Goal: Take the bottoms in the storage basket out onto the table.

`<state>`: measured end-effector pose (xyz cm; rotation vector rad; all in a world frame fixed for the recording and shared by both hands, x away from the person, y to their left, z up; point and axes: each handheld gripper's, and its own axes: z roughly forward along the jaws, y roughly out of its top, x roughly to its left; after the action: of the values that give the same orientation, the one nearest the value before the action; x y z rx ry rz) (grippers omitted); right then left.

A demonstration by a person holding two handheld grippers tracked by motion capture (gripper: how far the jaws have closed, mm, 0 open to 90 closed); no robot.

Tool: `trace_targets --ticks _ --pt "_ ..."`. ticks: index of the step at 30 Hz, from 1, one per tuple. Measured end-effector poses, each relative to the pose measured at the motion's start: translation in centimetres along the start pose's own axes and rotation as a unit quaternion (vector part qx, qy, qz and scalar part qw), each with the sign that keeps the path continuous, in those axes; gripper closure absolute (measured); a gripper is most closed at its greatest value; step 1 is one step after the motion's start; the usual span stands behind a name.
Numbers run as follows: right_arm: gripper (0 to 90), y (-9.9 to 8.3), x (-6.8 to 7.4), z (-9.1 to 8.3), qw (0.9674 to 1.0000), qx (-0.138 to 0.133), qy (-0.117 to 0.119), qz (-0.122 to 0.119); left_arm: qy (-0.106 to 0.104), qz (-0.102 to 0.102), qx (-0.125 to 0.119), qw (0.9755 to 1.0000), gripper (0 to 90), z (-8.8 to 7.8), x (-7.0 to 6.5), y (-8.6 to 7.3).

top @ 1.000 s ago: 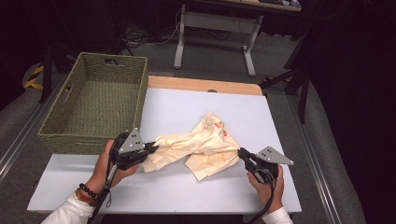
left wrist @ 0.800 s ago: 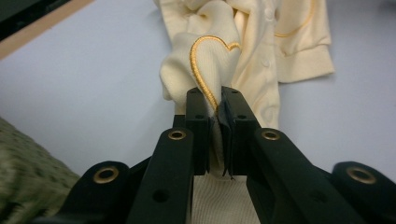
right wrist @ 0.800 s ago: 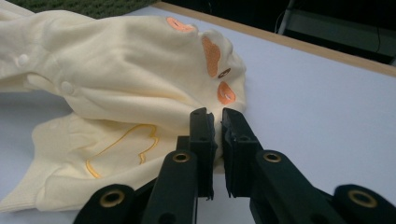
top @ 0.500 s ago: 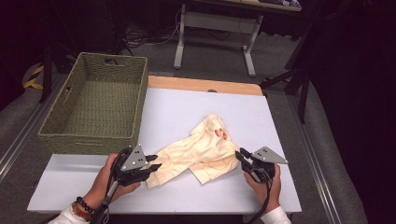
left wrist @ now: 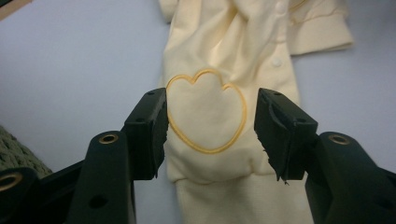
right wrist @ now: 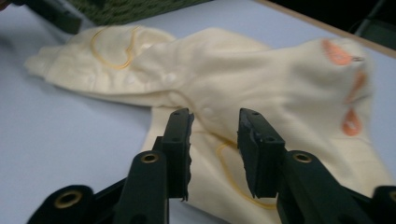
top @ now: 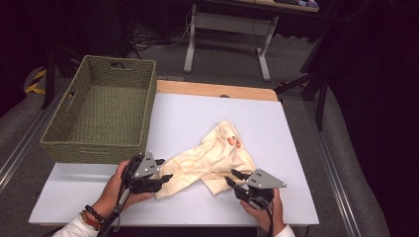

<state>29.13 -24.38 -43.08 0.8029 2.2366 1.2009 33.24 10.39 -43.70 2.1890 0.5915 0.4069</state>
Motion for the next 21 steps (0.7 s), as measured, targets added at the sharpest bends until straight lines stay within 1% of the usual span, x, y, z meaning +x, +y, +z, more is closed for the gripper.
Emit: trace_targets --ticks 1,2,3,4,5,7,8,10,13,16,18,21 --pt "60.4 -0.1 0.4 0.5 0.9999 0.009 0.004 -0.013 -0.002 -0.004 0.007 1.0 45.6 0.3 0.2 -0.2" --pt "57.5 -0.1 0.7 0.9 0.9997 0.016 0.01 -0.018 -0.001 -0.005 0.017 0.9998 45.5 0.7 0.4 -0.4" --pt "55.0 -0.2 0.9 1.4 0.9994 0.023 0.021 -0.016 -0.001 -0.01 0.029 0.9995 45.8 1.0 0.6 -0.5" --pt "53.9 -0.3 1.1 1.8 0.9989 0.032 0.03 -0.015 -0.009 -0.022 0.032 0.9992 48.0 1.3 0.7 -0.7" --pt "53.0 -0.5 1.3 2.2 0.9985 0.039 0.036 -0.015 -0.017 -0.027 0.032 0.999 50.7 1.4 0.9 -0.8" --pt "51.9 -0.7 1.7 2.8 0.9973 0.053 0.045 -0.022 -0.022 -0.028 0.04 0.9986 53.8 1.6 0.9 -0.8" --pt "51.8 -0.8 1.8 3.1 0.9971 0.057 0.043 -0.025 -0.022 -0.028 0.042 0.9985 54.4 1.7 0.9 -0.8" --pt "52.3 -1.0 1.8 3.4 0.9966 0.064 0.048 -0.024 -0.03 -0.028 0.051 0.9979 59.2 2.0 0.9 -0.9" --pt "55.5 -1.0 1.8 3.6 0.9963 0.069 0.047 -0.019 -0.037 -0.029 0.062 0.9969 63.8 2.4 0.8 -0.9" --pt "63.9 -1.0 1.7 3.7 0.9962 0.076 0.037 -0.02 -0.043 -0.028 0.068 0.9963 69.8 2.6 0.8 -0.8" --pt "70.2 -1.0 1.5 3.7 0.9961 0.079 0.032 -0.019 -0.042 -0.023 0.071 0.9964 74.4 2.7 0.7 -0.8" --pt "77.4 -0.9 1.4 3.6 0.9958 0.083 0.031 -0.023 -0.038 -0.018 0.071 0.9966 78.6 2.7 0.6 -0.7"
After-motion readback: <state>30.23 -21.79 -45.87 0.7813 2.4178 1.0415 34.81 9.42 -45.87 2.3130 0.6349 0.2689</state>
